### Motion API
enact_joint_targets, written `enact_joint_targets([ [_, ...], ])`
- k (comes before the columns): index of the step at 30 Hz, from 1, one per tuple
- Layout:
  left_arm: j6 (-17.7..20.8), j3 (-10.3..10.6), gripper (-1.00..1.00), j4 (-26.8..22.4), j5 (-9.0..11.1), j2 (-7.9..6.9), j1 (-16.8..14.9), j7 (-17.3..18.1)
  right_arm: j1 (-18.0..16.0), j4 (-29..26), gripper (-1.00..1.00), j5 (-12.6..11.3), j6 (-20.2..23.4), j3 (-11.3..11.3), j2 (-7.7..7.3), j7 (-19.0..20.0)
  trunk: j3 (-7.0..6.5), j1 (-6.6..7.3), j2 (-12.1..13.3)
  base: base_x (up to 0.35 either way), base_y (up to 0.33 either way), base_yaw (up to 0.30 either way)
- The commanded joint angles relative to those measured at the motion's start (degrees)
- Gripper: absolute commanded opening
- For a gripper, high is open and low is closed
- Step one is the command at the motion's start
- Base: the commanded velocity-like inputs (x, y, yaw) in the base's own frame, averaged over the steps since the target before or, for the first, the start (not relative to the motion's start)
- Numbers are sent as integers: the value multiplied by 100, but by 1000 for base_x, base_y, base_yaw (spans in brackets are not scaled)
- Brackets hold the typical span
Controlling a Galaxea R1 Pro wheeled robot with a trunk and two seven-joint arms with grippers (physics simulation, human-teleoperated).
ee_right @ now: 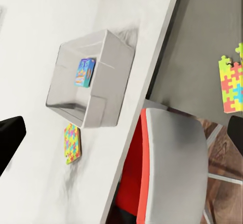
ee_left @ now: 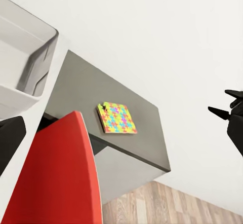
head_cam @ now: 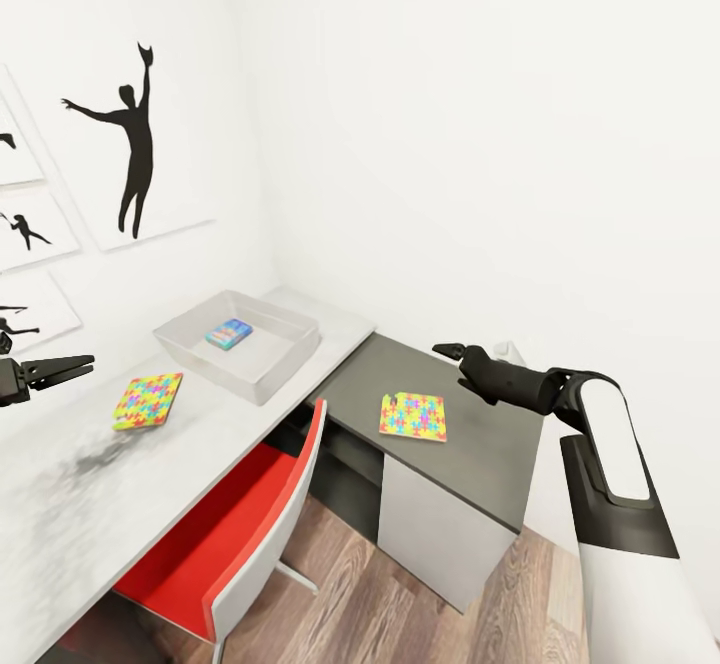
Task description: Put all the toys in the child's room - the three board games (two on the bed and one on the table), the two jigsaw puzzles on the table, and the tennis ball on the table - inside the toy box on the table in the child's room.
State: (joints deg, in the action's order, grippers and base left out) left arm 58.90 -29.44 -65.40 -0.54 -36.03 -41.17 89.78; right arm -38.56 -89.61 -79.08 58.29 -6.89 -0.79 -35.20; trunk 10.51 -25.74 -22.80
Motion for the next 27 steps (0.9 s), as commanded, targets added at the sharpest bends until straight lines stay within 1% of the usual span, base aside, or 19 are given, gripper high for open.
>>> enact_joint_targets([
  [1,61,0,100,0,-7,-1,-5,22,4,-4,100,-57,16,-4,0,-59,2,-4,-12,0,0,0],
  [7,61,0,100,1,-7,-1,2,22,45,-3,100,-55,15,-34,0,-50,-54,-4,-12,0,0,-14],
  [18,61,0,100,0,-7,-1,4,22,108,-3,100,-48,15,-55,-9,-49,-157,-4,-12,0,0,-69],
  [23,61,0,100,1,-7,-1,4,22,133,4,100,-46,10,-58,-109,-49,-201,-4,-12,0,0,-152],
  [27,61,0,100,1,-7,-1,4,22,134,5,100,-46,7,-58,-134,-44,-232,-4,-12,0,-1,-204],
])
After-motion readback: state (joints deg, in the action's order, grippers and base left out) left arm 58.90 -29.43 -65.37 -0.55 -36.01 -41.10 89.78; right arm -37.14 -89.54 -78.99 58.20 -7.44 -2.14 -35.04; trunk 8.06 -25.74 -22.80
